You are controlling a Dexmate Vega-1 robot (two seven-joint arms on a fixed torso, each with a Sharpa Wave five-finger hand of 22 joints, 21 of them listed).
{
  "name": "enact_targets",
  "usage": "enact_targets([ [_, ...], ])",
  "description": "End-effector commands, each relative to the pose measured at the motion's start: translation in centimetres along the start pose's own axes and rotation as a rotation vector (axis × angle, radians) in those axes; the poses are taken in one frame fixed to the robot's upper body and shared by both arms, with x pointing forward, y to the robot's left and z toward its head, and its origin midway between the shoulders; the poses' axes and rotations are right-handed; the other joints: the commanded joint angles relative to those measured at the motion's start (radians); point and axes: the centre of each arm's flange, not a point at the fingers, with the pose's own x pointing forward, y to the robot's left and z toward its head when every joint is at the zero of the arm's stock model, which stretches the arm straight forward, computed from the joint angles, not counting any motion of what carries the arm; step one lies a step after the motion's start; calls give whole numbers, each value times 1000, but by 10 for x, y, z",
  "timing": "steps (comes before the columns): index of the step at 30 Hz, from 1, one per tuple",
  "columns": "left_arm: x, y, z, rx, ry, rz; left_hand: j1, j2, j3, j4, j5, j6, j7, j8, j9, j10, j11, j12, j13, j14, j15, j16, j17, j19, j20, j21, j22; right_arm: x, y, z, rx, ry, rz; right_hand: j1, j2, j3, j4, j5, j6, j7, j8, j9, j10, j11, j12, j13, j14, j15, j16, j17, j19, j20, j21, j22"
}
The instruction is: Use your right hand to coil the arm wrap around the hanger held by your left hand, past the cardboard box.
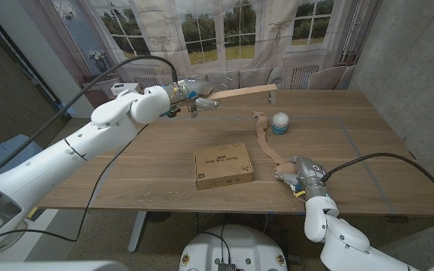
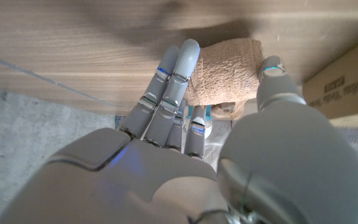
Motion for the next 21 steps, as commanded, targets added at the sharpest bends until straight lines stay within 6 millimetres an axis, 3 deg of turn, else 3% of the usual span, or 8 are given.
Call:
enact_targets([
  [1, 2, 1, 6, 5, 1, -2, -25, 12, 38, 24, 0, 1, 1, 10, 2, -1, 1, 6, 2, -3, -4, 5, 9, -8, -33, 11, -1, 8, -30, -30, 356, -9, -139, 366, 355, 5, 14, 10, 308, -4, 10, 19, 228, -162, 22, 27, 16, -67, 16, 35, -2, 9, 22, 7],
  [21, 12, 0, 14, 96, 9, -11, -38, 0, 47, 23, 1, -6, -9, 24, -9, -5, 3, 6, 2, -8, -3, 5, 10, -14, -32, 23, -9, 8, -58, -30, 545, -85, -274, 377, 358, -4, 26, 17, 305, 4, 21, 64, 217, -161, 64, 100, -2, -67, 37, 114, -36, 6, 72, 11],
])
